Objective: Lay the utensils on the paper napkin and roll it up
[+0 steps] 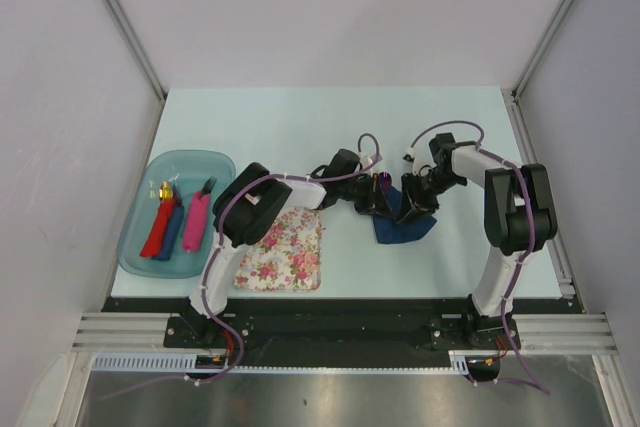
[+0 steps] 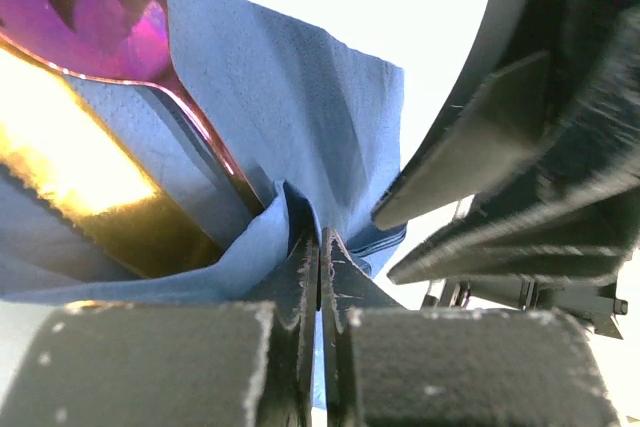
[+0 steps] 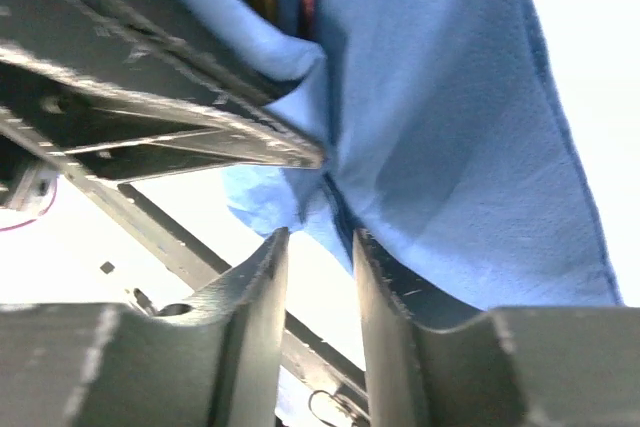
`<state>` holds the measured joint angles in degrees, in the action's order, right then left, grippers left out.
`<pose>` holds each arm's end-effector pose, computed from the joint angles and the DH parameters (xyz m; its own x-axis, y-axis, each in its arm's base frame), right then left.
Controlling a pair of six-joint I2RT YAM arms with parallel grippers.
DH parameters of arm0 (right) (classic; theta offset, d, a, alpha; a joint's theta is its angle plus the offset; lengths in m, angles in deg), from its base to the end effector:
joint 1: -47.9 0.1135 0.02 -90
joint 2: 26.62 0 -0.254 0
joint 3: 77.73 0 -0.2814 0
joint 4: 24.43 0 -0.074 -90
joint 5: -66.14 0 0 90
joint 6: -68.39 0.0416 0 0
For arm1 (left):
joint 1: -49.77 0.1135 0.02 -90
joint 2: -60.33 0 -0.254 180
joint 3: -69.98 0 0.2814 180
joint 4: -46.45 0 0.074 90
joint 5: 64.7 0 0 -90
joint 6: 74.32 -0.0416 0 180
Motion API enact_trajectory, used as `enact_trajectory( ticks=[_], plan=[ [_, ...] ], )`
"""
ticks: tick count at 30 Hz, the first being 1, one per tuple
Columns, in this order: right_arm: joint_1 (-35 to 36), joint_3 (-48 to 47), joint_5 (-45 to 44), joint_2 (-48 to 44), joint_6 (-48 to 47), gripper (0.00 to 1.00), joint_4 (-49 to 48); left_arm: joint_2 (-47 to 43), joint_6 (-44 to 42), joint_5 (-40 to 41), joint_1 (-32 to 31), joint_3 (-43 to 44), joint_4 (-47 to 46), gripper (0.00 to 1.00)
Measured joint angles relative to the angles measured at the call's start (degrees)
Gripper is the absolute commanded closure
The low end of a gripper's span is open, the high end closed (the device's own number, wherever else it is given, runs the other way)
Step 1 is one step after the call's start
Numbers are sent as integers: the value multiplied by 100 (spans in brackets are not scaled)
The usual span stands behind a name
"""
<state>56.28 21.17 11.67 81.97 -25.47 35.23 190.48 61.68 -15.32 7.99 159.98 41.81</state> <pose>0.3486 0.0758 0.1166 -0.9759 -0.1991 -0.0887 -0.2134 0.7893 0.5757 0.3435 -0.3432 0.0649 -0.9490 0.1157 -0.2934 0.3143 0.4263 -0.8482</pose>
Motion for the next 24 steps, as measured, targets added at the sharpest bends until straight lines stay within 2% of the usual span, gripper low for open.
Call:
enact_trajectory(
  ticks=[14,20,22,23,24],
  plan=[
    [424,-13,-186,-37,87,61,-374,72,-46,-4,0,166,153,97],
    [485,-13,-487,24,136,74,-553,74,-57,-11,0,181,153,94],
    [490,-13,-542,48,144,83,-577,74,-55,-13,0,181,151,91],
    [490,-11,-560,55,146,86,-579,74,-55,-9,0,181,146,88],
    [487,-7,-579,57,149,89,-579,74,-52,-11,0,181,144,81]
  ],
)
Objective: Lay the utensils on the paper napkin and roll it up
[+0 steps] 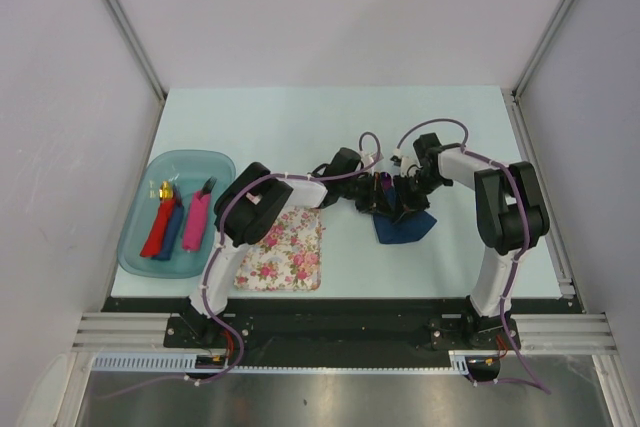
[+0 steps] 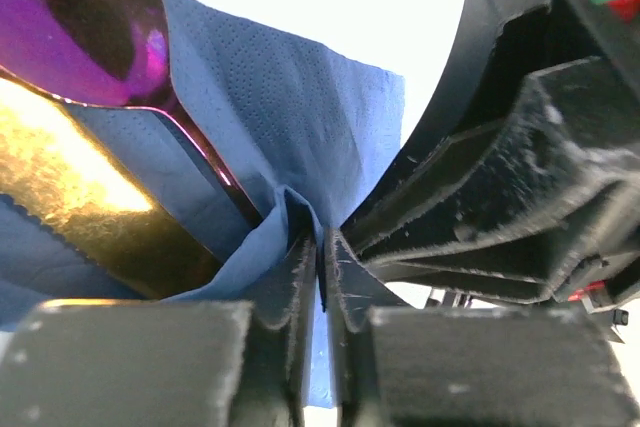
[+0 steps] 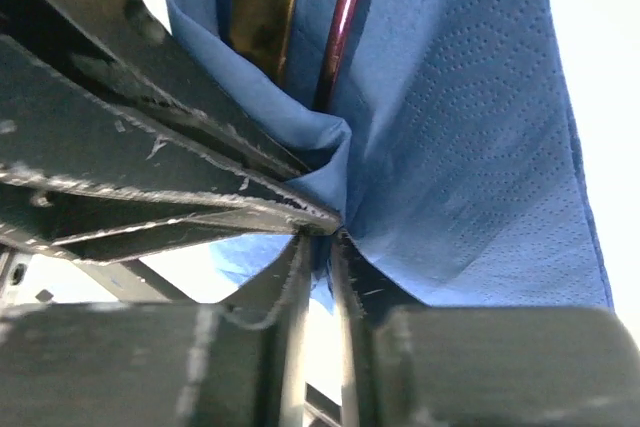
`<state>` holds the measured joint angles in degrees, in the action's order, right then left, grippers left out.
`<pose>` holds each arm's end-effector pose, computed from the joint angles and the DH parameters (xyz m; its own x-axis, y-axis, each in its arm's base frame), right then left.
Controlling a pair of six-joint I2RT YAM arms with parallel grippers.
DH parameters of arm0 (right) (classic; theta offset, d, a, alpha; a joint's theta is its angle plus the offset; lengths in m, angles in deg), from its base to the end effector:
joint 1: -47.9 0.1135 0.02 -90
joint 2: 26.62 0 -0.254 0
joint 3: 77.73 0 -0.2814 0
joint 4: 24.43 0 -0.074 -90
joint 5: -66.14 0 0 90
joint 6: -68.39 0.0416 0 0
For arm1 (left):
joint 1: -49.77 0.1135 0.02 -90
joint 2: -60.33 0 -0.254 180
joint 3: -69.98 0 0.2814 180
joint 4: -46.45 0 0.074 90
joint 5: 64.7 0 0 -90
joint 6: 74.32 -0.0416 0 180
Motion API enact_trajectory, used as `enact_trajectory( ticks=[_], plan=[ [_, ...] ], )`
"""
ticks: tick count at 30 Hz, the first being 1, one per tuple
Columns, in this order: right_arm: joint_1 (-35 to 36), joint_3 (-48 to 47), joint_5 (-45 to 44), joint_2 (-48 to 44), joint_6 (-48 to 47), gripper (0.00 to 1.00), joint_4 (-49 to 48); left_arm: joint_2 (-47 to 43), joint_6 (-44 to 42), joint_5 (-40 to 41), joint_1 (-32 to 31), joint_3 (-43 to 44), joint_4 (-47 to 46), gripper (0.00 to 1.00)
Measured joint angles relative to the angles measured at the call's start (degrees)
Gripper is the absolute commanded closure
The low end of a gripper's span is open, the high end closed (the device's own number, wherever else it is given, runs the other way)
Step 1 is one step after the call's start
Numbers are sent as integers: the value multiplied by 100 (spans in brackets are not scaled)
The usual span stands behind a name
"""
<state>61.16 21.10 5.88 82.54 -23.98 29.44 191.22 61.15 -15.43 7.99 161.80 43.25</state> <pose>0.3529 0.1044 0.1124 -0.9516 -0.2611 -0.1618 -0.3071 0.8189 0.4848 0.3475 -0.3469 0.0663 -0.9474 0.1221 -0.2957 0.3191 0.4275 -0.8458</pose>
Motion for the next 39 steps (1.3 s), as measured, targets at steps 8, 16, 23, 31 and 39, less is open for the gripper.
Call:
enact_trajectory(
  ticks=[8,16,23,31,39],
  plan=[
    [-74,109,-103,0,59,100,59,-96,227,-17,140,-70,-474,57],
    [-144,149,-66,2,179,100,9,-660,407,-168,267,-411,-826,62],
    [-195,162,-26,13,337,100,-7,-761,339,-138,269,-538,-612,72],
    [-291,166,-7,13,452,100,-13,-754,214,-131,256,-568,-361,71],
    [-380,203,28,13,520,100,-24,-743,138,-79,251,-568,-326,71]
  ],
)
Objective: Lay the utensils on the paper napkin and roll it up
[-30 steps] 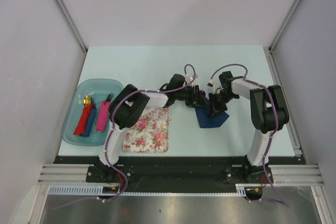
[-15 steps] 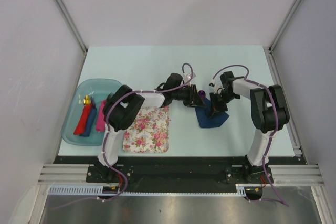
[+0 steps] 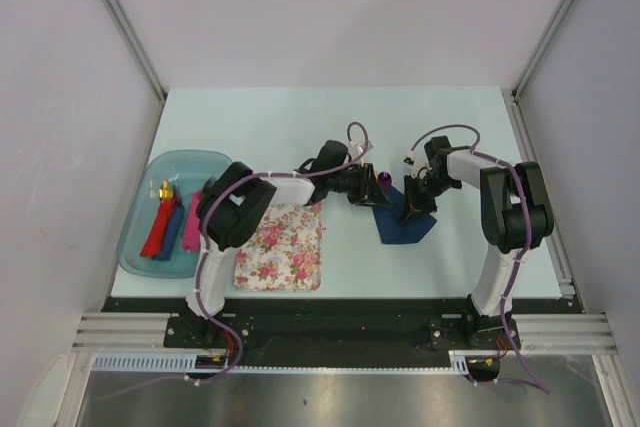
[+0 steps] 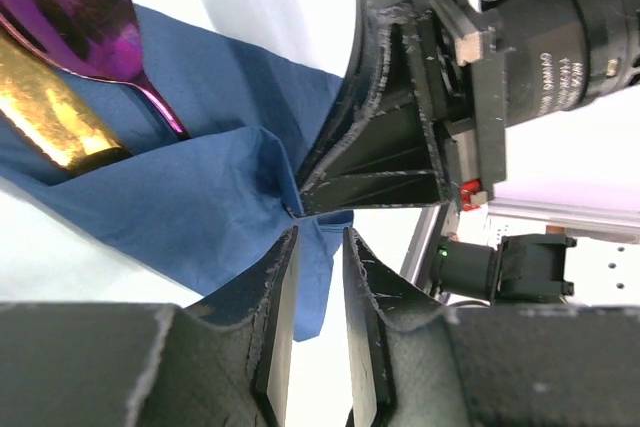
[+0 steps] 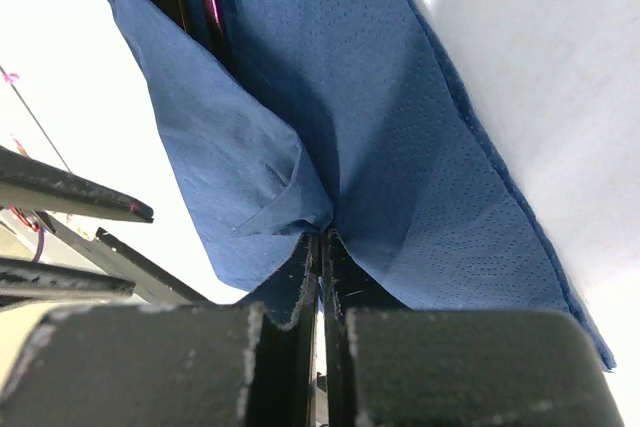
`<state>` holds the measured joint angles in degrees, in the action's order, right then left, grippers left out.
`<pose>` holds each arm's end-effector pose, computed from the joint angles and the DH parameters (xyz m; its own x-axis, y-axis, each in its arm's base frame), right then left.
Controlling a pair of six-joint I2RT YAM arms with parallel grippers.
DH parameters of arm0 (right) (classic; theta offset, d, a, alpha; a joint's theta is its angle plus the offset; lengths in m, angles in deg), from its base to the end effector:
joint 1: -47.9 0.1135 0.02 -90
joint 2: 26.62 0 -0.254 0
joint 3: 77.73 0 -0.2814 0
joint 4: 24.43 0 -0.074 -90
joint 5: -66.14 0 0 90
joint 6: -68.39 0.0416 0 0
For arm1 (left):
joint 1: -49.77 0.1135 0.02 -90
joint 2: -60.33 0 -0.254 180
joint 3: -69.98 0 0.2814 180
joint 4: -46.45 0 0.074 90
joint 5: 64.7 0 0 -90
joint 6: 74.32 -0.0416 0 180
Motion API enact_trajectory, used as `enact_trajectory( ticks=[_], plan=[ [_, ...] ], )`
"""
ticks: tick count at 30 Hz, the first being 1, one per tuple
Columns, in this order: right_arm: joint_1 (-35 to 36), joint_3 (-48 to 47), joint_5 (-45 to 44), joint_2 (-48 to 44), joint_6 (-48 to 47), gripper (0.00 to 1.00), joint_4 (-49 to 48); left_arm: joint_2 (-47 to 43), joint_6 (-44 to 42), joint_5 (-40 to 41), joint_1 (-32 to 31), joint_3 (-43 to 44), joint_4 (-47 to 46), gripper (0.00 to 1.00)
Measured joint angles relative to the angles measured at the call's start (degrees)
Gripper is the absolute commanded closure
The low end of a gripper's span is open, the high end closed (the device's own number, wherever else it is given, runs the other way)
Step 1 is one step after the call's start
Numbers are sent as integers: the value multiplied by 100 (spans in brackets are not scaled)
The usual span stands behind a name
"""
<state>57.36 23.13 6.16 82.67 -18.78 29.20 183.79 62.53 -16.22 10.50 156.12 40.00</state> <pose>0.3509 0.0796 0.1025 -0.9891 -0.1215 -0.0837 -0.1471 0.8522 0.5021 0.3496 -0.3214 0.1009 -0.9388 0.0620 -0.3389 0.3356 0.3871 -0.8588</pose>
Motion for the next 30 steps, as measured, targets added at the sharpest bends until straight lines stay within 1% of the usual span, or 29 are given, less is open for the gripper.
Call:
enact_trajectory(
  ticks=[11,14,15,17,18,20,21,23,24,30],
  plan=[
    [-9,28,48,0,17,100,-33,286,-302,155,-162,227,354,77],
    [-11,28,48,0,17,94,-33,396,-387,227,-199,315,435,78],
    [-11,28,55,0,17,88,-33,422,-400,240,-205,337,463,77],
    [-13,28,70,0,28,82,-33,472,-444,236,-212,391,522,78],
    [-22,28,92,0,42,77,-33,481,-457,236,-219,417,544,78],
    [-31,15,136,0,72,73,-20,490,-522,251,-232,481,623,78],
    [-33,-7,144,0,83,67,0,496,-551,273,-240,514,658,79],
    [-31,-42,142,0,114,65,33,518,-592,289,-247,560,713,79],
    [-33,-76,144,0,129,59,52,529,-599,291,-247,581,748,79],
    [-48,-306,48,0,162,59,76,551,-664,337,-258,658,870,80]
  ],
)
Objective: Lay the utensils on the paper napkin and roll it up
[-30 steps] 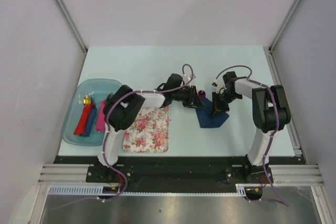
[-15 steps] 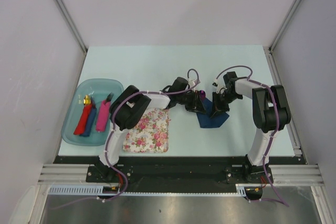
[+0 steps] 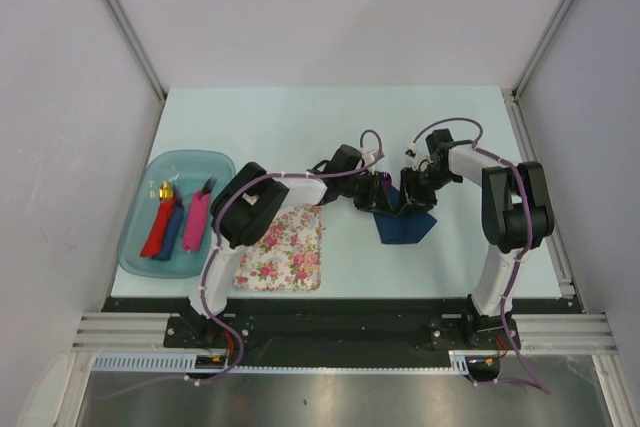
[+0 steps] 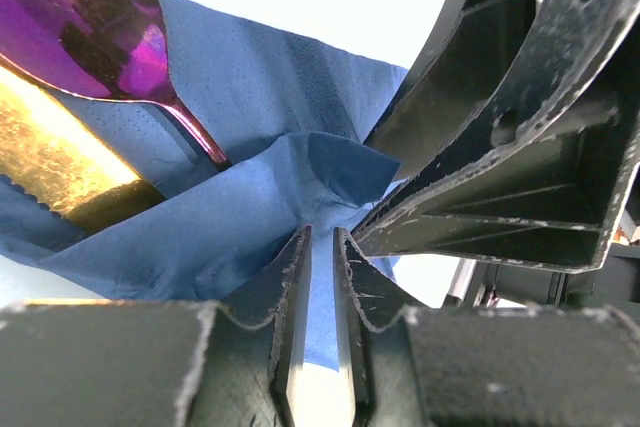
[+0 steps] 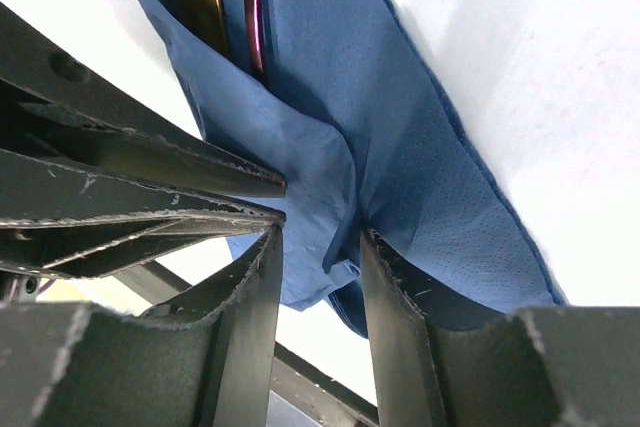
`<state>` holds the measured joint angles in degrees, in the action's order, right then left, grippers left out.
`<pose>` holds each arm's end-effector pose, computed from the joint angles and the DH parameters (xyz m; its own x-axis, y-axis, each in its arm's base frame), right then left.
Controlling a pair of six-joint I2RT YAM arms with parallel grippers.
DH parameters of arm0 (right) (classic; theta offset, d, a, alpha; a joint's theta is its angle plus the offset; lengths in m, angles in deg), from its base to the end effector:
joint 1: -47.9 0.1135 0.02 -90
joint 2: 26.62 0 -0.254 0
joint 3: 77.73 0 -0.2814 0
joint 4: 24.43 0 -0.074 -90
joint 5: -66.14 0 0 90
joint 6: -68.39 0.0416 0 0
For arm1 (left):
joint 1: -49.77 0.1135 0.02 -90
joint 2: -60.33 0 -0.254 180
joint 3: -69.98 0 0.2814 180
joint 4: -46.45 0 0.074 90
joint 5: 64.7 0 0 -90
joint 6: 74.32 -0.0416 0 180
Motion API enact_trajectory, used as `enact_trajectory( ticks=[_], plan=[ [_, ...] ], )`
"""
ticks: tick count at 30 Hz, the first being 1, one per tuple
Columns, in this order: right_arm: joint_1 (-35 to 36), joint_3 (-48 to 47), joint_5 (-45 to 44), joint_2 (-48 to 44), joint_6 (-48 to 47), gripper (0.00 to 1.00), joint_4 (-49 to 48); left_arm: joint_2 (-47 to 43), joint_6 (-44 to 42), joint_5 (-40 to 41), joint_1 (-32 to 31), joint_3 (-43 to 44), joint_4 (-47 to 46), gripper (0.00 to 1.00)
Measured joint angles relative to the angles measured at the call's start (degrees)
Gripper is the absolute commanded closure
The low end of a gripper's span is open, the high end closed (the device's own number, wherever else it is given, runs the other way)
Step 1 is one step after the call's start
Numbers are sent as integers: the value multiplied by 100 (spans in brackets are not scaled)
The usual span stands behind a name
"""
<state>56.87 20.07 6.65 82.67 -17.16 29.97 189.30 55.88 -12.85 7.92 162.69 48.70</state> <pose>0.3629 0.0787 0.1165 -0.9901 -0.0886 -0.1086 -0.1321 0.8487 0.5121 0.3480 -0.3462 0.0781 -0.9253 0.1474 -0.3494 0.3764 0.4692 -0.7988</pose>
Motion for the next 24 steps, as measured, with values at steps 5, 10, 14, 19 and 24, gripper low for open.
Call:
enact_trajectory(
  ticks=[5,10,14,19,24],
  plan=[
    [-9,-42,-72,0,4,62,-17,0,-48,37,-4,55,109,80],
    [50,-44,-321,0,-24,75,-46,4,-114,87,-7,153,282,79],
    [83,-42,-601,28,-96,96,-111,4,-179,208,-33,282,498,73],
    [109,-39,-713,72,-111,100,-136,4,-439,457,-83,586,876,67],
    [133,-39,-741,72,-109,100,-138,-2,-973,820,-92,1215,1478,70]
  ],
)
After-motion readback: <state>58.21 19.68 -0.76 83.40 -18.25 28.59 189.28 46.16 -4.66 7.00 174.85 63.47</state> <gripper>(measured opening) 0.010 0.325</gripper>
